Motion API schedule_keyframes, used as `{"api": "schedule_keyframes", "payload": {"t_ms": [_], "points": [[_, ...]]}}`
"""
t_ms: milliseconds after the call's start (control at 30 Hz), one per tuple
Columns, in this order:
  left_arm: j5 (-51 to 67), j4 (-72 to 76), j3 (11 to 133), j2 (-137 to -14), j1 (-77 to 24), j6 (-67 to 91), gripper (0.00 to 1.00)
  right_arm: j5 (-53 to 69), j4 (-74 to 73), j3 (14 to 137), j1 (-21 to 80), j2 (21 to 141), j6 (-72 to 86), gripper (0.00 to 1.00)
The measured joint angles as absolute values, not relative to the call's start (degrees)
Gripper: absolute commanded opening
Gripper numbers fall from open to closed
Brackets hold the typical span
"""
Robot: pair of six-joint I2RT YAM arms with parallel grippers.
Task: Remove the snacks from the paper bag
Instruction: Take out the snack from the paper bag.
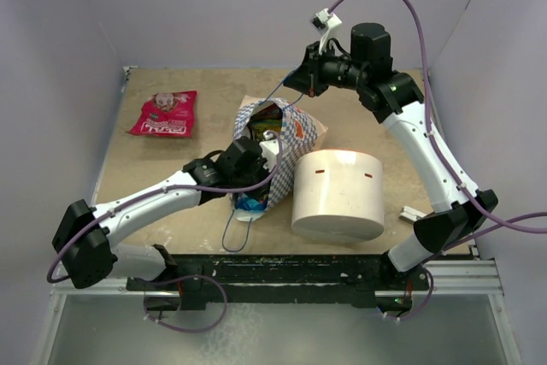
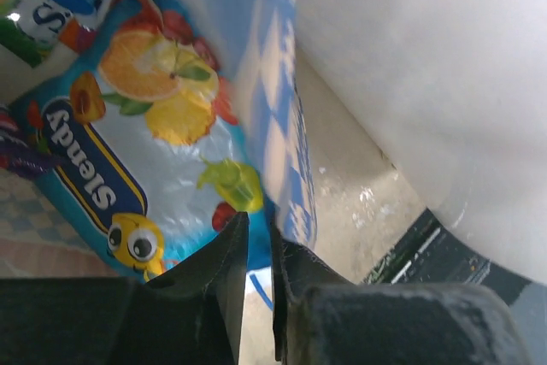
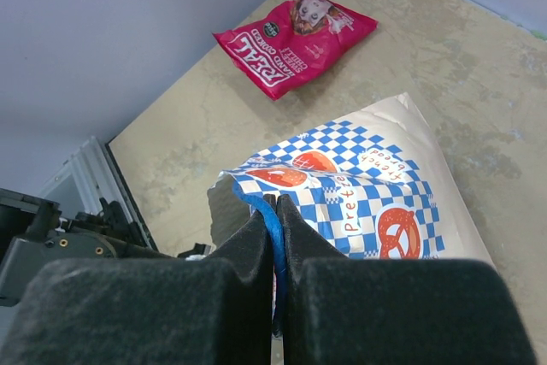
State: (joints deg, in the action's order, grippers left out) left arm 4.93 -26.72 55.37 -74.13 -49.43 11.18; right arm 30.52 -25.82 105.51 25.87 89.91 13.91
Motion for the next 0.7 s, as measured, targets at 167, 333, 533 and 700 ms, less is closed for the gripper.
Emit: {"api": "schedule_keyframes", "payload": {"t_ms": [167, 333, 533, 700], "points": [[3.18, -22.15, 55.35, -75.53, -49.45, 12.88, 0.16, 30.5, -25.82, 105.51, 25.87, 89.91, 13.91, 0.0], [2.31, -20.4, 54.3, -75.5, -49.45, 14.31, 0.21, 30.5, -25.8, 105.51, 25.87, 89.91, 13.91, 0.0], [4.78, -17.65, 53.49, -77.71, -49.41, 17.06, 0.33, 30.52, -25.82, 105.51, 25.87, 89.91, 13.91, 0.0], [7.38, -14.57, 50.87, -79.29, -49.25, 19.42, 0.46, 30.52, -25.89, 105.51, 25.87, 89.91, 13.87, 0.0]]}}
